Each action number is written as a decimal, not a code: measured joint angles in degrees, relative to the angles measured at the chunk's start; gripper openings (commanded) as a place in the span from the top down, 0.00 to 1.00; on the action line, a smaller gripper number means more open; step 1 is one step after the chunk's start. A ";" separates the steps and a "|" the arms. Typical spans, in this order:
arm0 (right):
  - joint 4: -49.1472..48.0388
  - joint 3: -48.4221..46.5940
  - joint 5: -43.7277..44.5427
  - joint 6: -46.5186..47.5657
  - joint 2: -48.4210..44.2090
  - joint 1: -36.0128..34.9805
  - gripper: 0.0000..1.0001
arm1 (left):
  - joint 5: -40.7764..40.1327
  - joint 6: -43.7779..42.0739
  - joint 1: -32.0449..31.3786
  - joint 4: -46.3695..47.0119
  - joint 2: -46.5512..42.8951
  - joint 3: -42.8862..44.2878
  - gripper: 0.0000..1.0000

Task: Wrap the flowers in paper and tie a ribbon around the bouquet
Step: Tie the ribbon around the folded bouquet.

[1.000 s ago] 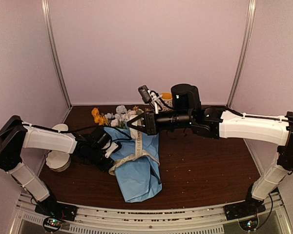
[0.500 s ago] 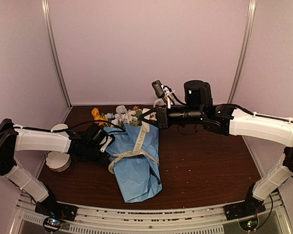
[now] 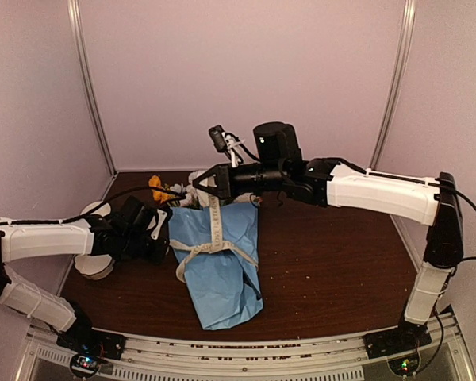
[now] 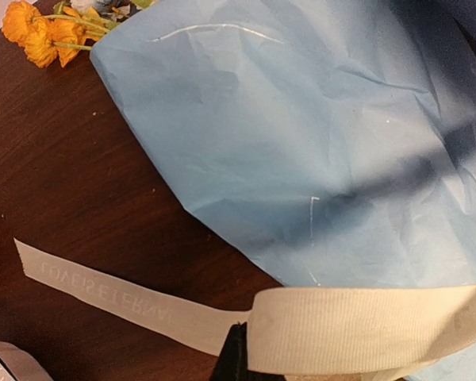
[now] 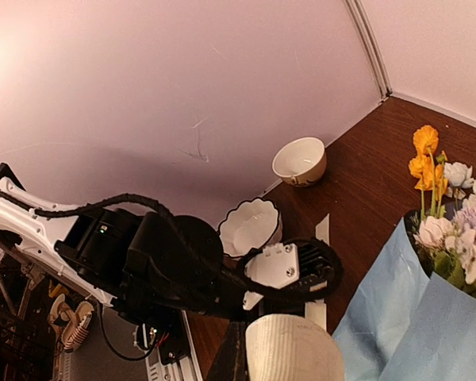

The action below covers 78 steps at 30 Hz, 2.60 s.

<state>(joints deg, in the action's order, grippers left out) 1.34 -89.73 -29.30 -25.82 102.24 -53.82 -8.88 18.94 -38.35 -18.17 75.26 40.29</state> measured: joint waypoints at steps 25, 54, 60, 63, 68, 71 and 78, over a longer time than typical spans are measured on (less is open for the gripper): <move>19.85 49.62 28.85 -8.55 -47.52 46.93 1.00 | 5.31 21.59 25.07 2.84 -23.06 -24.00 1.00; 14.71 34.32 17.00 3.69 -48.09 19.26 1.00 | -0.79 10.86 3.04 -3.91 -16.02 -4.81 0.27; 9.31 21.14 5.95 7.04 -37.59 4.26 1.00 | -8.00 1.68 -16.04 -5.92 -5.81 13.88 0.27; 7.98 15.50 2.56 7.89 -33.57 0.72 1.00 | 1.86 -5.97 -19.32 -1.57 -5.68 17.99 0.21; 3.56 12.20 -2.27 7.21 -31.43 -0.22 1.00 | 19.47 -13.92 -19.43 11.19 -7.87 18.62 0.15; 1.64 11.98 -3.63 6.54 -30.69 -0.24 1.00 | 27.43 -16.76 -19.39 14.23 -6.38 20.90 0.15; 0.61 11.98 -4.85 5.97 -29.59 -0.33 1.00 | 30.99 -22.64 -19.41 12.52 2.97 33.40 0.95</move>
<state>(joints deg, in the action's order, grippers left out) 1.96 -77.76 -34.15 -19.86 72.64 -54.15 22.11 -3.70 -57.76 -5.65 78.24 73.69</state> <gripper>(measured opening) 0.001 0.702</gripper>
